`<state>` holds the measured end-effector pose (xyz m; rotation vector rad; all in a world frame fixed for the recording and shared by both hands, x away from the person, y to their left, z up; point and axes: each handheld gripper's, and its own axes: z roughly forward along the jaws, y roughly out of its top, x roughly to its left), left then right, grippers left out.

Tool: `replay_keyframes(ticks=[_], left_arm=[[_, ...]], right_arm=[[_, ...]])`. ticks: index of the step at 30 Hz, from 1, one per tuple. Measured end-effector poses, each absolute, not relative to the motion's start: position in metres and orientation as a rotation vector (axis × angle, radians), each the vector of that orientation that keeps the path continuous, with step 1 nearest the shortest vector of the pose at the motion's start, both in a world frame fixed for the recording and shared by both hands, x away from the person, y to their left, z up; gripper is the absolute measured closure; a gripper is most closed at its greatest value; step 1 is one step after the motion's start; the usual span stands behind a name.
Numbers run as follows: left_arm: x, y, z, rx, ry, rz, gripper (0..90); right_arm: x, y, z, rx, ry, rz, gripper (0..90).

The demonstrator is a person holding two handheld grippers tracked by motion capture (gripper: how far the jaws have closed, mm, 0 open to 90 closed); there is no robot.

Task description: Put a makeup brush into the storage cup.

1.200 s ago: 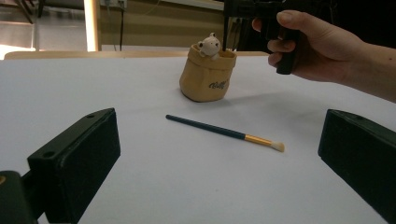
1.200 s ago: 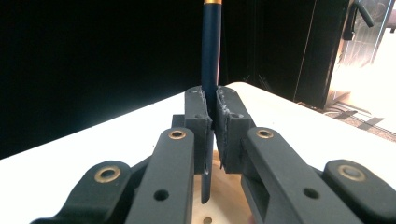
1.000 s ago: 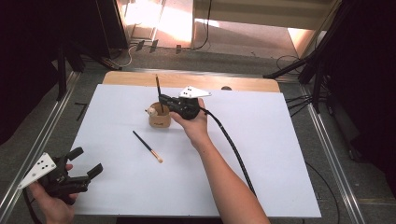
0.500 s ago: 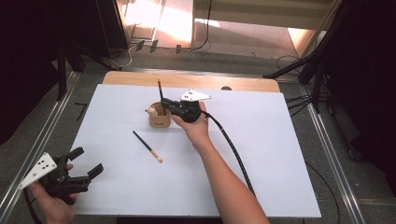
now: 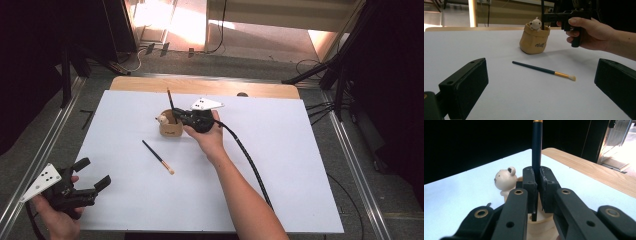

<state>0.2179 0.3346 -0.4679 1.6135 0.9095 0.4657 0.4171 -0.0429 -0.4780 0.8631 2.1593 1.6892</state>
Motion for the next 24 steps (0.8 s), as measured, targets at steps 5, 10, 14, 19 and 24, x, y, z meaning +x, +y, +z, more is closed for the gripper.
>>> replay_keyframes(ticks=[5,10,14,19,24], left_arm=[[0.218,0.334,-0.468,1.612,0.910,0.464,0.0],[0.219,0.334,-0.468,1.619,0.909,0.463,0.0],[0.219,0.333,-0.468,1.618,0.906,0.463,0.0],[0.219,0.333,-0.468,1.618,0.905,0.459,0.0],[0.220,0.332,-0.469,1.619,0.906,0.459,0.0]], right_arm=[[0.418,-0.044,-0.477,0.877,2.154,1.710,77.8],[0.416,-0.045,-0.474,0.884,2.148,1.734,57.8],[0.415,-0.047,-0.469,0.897,2.138,1.766,45.0],[0.413,-0.054,-0.462,0.887,2.169,1.765,38.0],[0.408,-0.066,-0.454,0.928,2.178,1.757,16.1]])
